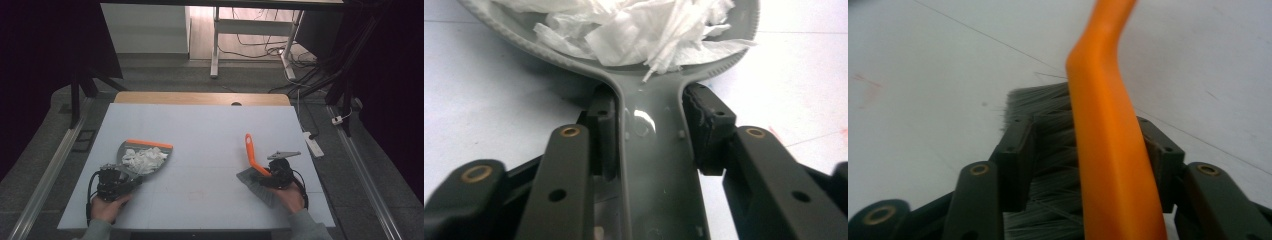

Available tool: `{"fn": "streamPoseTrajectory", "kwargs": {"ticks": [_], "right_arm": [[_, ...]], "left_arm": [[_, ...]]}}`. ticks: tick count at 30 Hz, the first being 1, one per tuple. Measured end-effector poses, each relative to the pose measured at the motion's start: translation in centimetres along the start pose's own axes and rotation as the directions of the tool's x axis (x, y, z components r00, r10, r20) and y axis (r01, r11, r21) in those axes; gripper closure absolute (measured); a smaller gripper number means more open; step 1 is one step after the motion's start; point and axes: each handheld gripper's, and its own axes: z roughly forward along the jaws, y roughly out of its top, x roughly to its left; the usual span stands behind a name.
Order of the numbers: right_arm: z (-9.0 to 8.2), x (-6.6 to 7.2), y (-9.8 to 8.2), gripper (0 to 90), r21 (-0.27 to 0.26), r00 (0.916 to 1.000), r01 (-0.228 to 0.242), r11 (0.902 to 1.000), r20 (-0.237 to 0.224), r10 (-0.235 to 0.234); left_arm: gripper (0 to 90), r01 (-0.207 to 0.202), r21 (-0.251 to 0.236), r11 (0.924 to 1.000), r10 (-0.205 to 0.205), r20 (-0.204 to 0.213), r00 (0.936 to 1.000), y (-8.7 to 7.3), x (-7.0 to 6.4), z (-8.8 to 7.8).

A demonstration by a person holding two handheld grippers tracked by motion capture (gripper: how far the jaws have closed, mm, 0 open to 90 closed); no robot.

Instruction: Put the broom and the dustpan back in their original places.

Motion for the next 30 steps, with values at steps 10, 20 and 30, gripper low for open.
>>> {"fn": "streamPoseTrajectory", "kwargs": {"ticks": [10,20,30], "right_arm": [[-0.6,-0.6,0.0,37.1,-0.012,0.9932,-0.017,0.9998,0.115,0.018],[-2.9,1.0,-0.3,43.7,-0.131,0.9907,0.132,0.9826,0.052,-0.126],[-3.4,1.4,-1.2,44.8,-0.163,0.9762,0.217,0.9626,0.023,-0.216]], "left_arm": [[30.9,-0.066,-0.044,0.9968,0.064,-0.051,0.9966,-0.2,-0.2,-1.9],[33.7,-0.240,-0.091,0.9666,0.245,0.049,0.9684,-0.3,-1.3,-3.5],[35.5,-0.308,-0.090,0.9472,0.317,0.112,0.9419,-0.2,-1.8,-3.2]]}}
